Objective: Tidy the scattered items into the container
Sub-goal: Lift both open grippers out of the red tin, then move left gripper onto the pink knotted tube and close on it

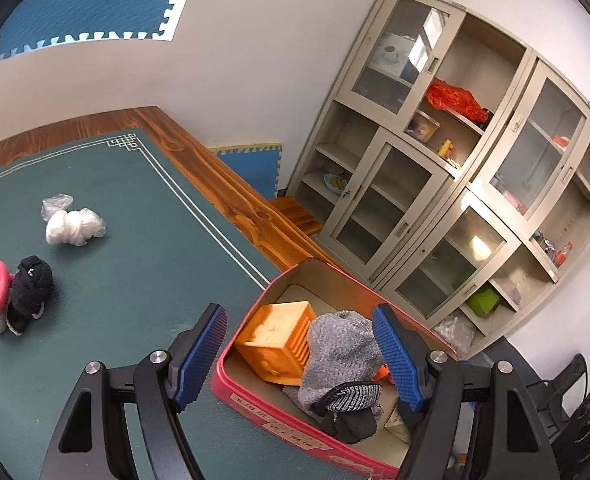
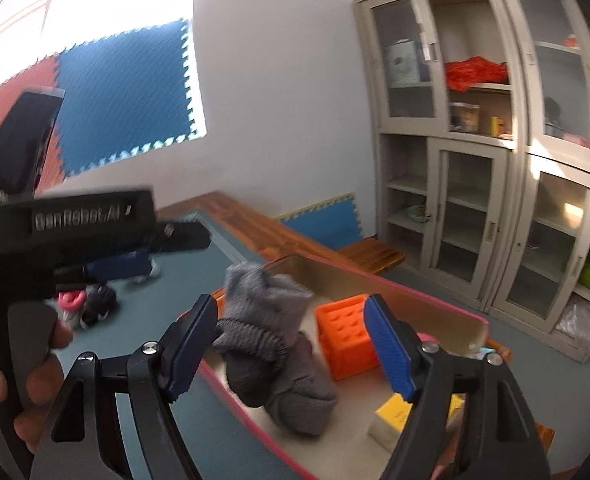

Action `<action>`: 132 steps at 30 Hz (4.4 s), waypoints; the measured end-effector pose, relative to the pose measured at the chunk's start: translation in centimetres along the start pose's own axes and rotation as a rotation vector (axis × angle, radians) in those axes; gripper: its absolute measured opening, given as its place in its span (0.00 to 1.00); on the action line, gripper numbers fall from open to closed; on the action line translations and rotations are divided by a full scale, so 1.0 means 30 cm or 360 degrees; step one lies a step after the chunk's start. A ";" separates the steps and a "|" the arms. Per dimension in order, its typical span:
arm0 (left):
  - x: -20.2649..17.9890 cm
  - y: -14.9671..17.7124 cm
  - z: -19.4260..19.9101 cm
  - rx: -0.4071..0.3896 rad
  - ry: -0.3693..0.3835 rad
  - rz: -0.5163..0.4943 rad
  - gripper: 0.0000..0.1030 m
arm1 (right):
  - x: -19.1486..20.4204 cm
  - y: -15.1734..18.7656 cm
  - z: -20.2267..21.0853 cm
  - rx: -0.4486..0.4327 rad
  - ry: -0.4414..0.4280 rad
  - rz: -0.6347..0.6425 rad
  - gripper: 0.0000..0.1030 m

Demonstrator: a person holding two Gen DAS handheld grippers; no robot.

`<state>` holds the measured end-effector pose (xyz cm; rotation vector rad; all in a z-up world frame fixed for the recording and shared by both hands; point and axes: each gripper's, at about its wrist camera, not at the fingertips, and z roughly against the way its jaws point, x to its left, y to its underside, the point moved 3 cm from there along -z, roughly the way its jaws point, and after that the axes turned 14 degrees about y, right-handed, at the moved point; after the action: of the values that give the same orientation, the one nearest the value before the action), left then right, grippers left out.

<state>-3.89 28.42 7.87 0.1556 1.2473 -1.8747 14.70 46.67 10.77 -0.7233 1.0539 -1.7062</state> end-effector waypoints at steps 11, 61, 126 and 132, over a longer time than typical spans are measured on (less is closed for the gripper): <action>0.010 -0.009 0.023 -0.0014 0.0003 0.0007 0.75 | -0.010 0.026 -0.065 0.0118 0.0128 0.0062 0.77; 0.311 0.040 0.225 -0.0032 -0.0325 0.0132 0.75 | -0.042 -0.019 -0.126 0.0175 0.0437 0.0072 0.80; 0.872 -0.012 0.348 -0.0062 -0.0518 0.0565 0.75 | 0.702 0.021 -0.263 0.0318 -0.0465 0.0465 0.84; 0.879 -0.042 0.301 -0.0076 -0.0517 0.0524 0.65 | 0.676 0.064 -0.314 0.0364 -0.0438 0.0383 0.84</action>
<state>-18.26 6.05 -0.54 0.0256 0.9767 -1.5146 0.43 30.41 4.78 -0.6347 0.7103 -1.4434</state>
